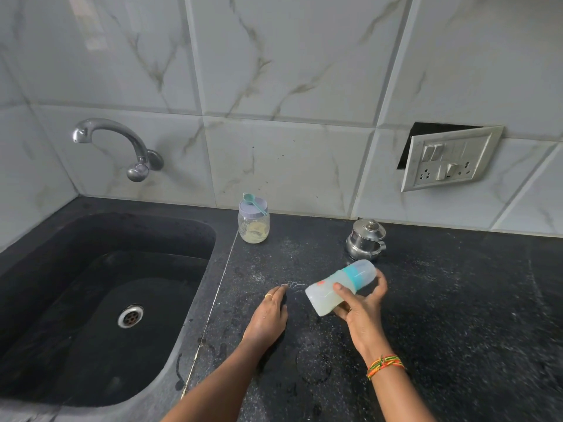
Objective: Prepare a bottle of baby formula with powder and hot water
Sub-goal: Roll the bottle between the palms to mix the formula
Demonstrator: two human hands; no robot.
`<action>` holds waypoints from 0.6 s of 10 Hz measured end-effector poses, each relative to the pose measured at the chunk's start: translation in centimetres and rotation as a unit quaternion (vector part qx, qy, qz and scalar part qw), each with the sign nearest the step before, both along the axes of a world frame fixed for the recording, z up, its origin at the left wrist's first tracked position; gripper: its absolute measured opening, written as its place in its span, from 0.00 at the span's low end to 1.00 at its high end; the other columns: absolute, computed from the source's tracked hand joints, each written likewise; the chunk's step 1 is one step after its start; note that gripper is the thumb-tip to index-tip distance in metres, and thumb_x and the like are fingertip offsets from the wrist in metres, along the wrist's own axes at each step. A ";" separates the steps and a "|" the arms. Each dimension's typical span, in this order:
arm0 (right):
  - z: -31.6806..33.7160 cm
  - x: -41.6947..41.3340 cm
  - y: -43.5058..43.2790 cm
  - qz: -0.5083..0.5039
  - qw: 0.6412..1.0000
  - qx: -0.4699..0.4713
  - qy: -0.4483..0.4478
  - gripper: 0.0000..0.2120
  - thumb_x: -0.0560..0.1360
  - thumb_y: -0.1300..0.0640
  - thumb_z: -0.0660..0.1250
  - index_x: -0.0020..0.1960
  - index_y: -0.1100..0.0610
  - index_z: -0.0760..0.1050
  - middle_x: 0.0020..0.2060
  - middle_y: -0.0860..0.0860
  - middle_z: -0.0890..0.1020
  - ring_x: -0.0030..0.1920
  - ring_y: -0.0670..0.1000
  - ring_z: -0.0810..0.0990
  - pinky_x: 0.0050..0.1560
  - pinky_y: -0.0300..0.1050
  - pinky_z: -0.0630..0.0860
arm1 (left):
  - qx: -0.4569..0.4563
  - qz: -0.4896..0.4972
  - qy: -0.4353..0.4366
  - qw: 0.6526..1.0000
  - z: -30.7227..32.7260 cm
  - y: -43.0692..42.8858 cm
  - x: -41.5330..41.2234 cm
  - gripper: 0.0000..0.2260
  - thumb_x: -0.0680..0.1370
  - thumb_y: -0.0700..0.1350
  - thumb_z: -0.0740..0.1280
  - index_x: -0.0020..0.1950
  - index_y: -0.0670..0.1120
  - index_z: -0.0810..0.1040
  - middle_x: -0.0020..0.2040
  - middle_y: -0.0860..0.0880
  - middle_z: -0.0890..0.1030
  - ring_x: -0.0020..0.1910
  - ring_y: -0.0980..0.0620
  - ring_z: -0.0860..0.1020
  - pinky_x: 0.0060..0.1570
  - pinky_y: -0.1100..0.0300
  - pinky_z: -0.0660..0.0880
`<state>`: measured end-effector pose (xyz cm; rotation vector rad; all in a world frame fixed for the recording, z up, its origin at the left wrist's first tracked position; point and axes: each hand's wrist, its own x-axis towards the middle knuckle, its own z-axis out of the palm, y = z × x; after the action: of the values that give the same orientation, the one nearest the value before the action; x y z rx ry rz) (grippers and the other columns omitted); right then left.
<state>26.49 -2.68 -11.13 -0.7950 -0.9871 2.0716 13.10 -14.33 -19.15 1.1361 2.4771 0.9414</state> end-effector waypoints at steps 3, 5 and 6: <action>0.0 -0.4 0.3 -0.016 1.000 -0.004 0.000 0.38 0.72 0.70 0.67 0.69 0.41 0.54 0.59 0.53 0.73 0.56 0.55 0.76 0.42 0.55 0.79 | -0.001 0.001 0.000 1.000 0.1 0.0 0.0 0.22 0.80 0.42 0.56 0.74 0.45 0.59 0.74 0.48 0.63 0.71 0.51 0.65 0.71 0.58 0.61; -0.1 -0.5 0.4 -0.032 0.998 -0.041 0.025 0.36 0.73 0.69 0.67 0.69 0.42 0.55 0.60 0.54 0.73 0.57 0.55 0.76 0.43 0.57 0.81 | 0.001 0.000 0.002 1.000 0.1 -0.1 0.1 0.22 0.80 0.41 0.56 0.74 0.45 0.59 0.74 0.48 0.63 0.71 0.51 0.65 0.71 0.58 0.62; 0.1 -0.5 0.0 0.004 1.000 0.025 -0.014 0.38 0.72 0.71 0.67 0.68 0.41 0.55 0.56 0.53 0.75 0.54 0.54 0.77 0.47 0.57 0.79 | 0.001 0.000 0.004 1.000 0.2 -0.1 0.0 0.22 0.80 0.41 0.56 0.74 0.45 0.59 0.73 0.48 0.63 0.70 0.51 0.65 0.71 0.58 0.62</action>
<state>26.03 -2.66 -10.99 -0.7983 -1.0543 2.0390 13.14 -14.40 -19.00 1.1430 2.4817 0.9407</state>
